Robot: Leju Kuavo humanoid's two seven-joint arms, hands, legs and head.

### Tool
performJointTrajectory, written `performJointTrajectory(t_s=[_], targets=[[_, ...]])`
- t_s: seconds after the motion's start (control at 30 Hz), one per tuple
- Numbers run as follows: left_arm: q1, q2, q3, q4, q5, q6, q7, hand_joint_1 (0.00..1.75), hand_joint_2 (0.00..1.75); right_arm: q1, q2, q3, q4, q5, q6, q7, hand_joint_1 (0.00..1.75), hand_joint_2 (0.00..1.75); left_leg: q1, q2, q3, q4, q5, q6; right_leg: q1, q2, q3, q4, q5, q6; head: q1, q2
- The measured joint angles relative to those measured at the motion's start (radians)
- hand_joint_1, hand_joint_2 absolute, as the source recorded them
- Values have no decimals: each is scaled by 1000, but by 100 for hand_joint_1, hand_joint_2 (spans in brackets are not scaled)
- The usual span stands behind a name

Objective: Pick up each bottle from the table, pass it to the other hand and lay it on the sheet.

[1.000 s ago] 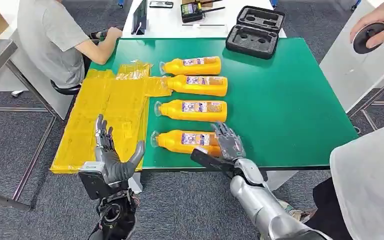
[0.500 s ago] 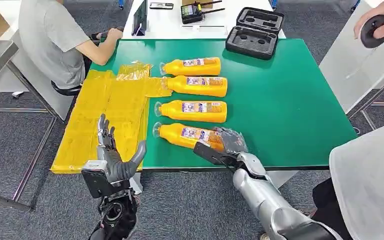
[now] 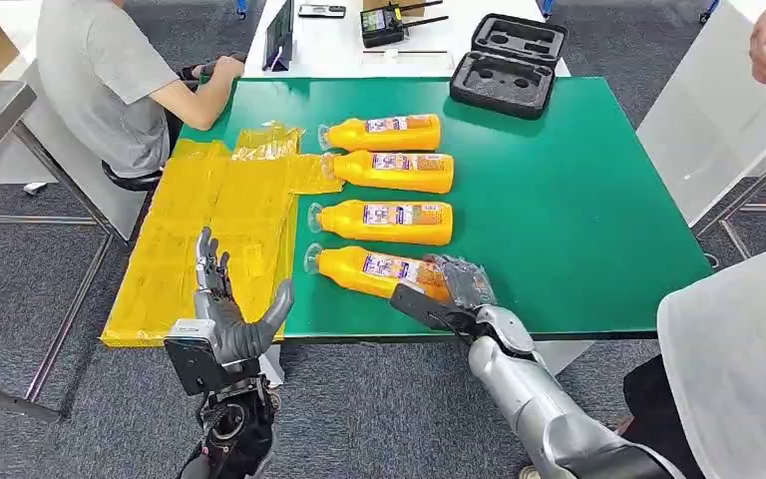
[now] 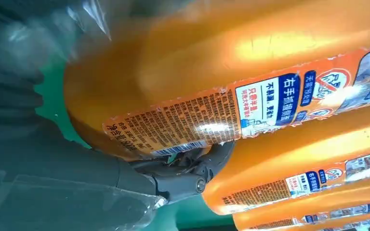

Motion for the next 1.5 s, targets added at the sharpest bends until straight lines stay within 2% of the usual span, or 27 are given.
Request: performJointTrajectory(t_s=[0.1, 0.2, 0.37, 0.5, 0.6, 0.73, 1.17, 1.33, 1.5], targets=[[0, 0, 0, 0, -1, 2, 0, 0, 175, 1, 1, -10, 0, -32, 10, -36, 175, 175, 0, 0, 0, 0, 0, 0, 0, 0, 0, 0, 0, 0, 0, 0], [0, 0, 0, 0, -3, 14, 0, 0, 175, 13, 3, -49, 0, -142, 40, -160, 175, 175, 0, 0, -1, 0, 0, 0, 0, 0, 0, 0, 0, 0, 0, 0], [1, -1, 0, -6, 6, 18, 0, 0, 175, 52, 21, -114, -13, -279, 59, -303, 175, 175, 0, -1, -2, 0, 0, 0, 0, 0, -1, 0, 0, 0, 0, 0], [4, -7, 1, -3, 60, -66, 0, 0, 175, 87, 35, -162, -50, -415, 97, -413, 175, 175, 0, -1, -3, 0, 0, 0, 0, 0, -2, 0, 0, 0, 0, 0], [3, -23, 22, 16, 101, -148, 0, 0, 175, 139, 45, -163, -141, -580, 133, -425, 175, 175, 0, -1, -4, 0, 0, 0, 0, -1, -2, 0, 0, 0, 0, 0], [2, -41, 47, 35, 113, -200, 0, 0, 175, 188, 56, -161, -231, -703, 150, -427, 175, 175, 0, -1, -4, 0, 0, 0, 0, -1, -3, 0, 0, 0, 0, 0], [5, -61, 74, 64, 127, -257, 0, 0, 175, 293, 61, -159, -379, -827, 175, -427, 175, 175, 0, -1, -5, 0, 0, 0, 0, -1, -4, 0, 0, 0, 0, 0], [-20, -68, 77, 183, 282, -418, 1, 0, 175, 322, 61, -121, -439, -879, 271, -428, 175, 175, 0, -1, -5, 0, 0, 0, 0, 0, -4, 0, 0, 0, 0, 0], [-49, -72, 76, 294, 327, -485, 1, 0, 175, 328, 61, -40, -446, -824, 238, -428, 175, 175, 0, 0, -5, 0, 0, 0, 0, 0, -4, 0, 0, 0, 0, 0]])
